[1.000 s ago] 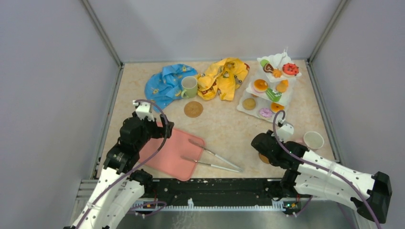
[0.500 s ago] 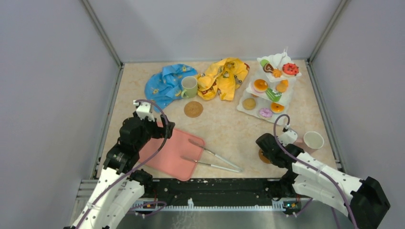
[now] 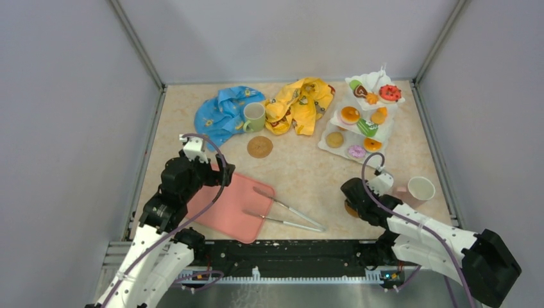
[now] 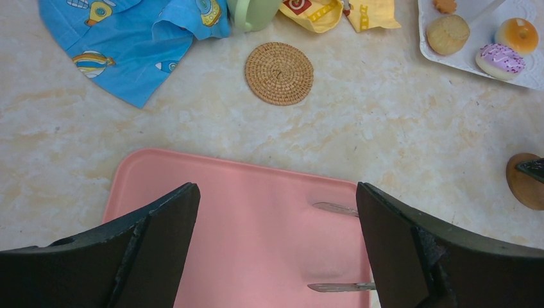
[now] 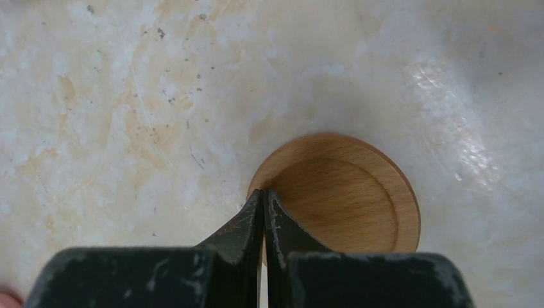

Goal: Serve the afternoon tea
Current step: Move the coaster to the center of the board.

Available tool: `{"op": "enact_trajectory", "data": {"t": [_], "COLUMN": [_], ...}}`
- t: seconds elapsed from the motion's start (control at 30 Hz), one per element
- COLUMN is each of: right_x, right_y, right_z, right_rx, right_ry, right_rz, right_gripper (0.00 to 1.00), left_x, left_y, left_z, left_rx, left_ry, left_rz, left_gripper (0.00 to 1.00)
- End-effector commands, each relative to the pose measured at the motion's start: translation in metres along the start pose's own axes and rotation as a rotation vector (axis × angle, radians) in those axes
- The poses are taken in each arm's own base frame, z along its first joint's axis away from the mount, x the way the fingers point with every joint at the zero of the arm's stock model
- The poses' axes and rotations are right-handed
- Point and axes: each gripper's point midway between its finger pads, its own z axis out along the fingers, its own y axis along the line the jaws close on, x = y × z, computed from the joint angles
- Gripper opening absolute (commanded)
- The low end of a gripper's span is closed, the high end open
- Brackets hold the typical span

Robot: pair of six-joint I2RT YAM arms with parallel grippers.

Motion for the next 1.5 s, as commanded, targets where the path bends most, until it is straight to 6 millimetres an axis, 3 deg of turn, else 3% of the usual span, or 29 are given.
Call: {"op": "enact_trajectory", "data": {"t": [0.0, 0.43, 0.57, 0.73, 0.97, 1.03, 1.13, 1.33, 1.47], "right_x": [0.002, -0.01, -0.015, -0.019, -0.043, -0.045, -0.048, -0.065, -0.068], "right_y": [0.019, 0.051, 0.066, 0.099, 0.117, 0.125, 0.125, 0.138, 0.146], "right_z": [0.008, 0.037, 0.046, 0.043, 0.029, 0.016, -0.002, -0.057, -0.1], "right_rx": [-0.094, -0.115, -0.135, -0.247, -0.27, -0.339, -0.373, -0.58, -0.775], "right_ry": [-0.009, -0.097, -0.107, -0.098, -0.148, -0.141, -0.114, -0.156, -0.173], "right_rz": [-0.023, -0.126, -0.181, -0.26, -0.371, -0.441, -0.521, -0.551, -0.533], "right_gripper": [0.0, 0.0, 0.0, 0.0, 0.0, 0.21, 0.31, 0.54, 0.82], "left_x": [-0.011, -0.005, 0.002, 0.012, -0.005, -0.003, -0.004, -0.004, 0.002], "left_y": [-0.004, -0.005, -0.011, -0.022, -0.049, -0.049, -0.047, -0.043, -0.038], "left_z": [0.003, 0.008, 0.017, 0.032, 0.062, 0.077, 0.098, 0.134, 0.154], "left_rx": [0.019, 0.03, 0.066, 0.12, 0.216, 0.197, 0.143, 0.039, 0.012], "left_ry": [-0.035, -0.007, 0.041, 0.139, 0.094, 0.108, 0.077, -0.014, -0.052], "left_rz": [0.017, 0.026, 0.03, 0.005, -0.178, -0.2, -0.182, -0.129, -0.105], "left_gripper": [0.99, 0.99, 0.94, 0.87, 0.72, 0.65, 0.57, 0.56, 0.53]}}
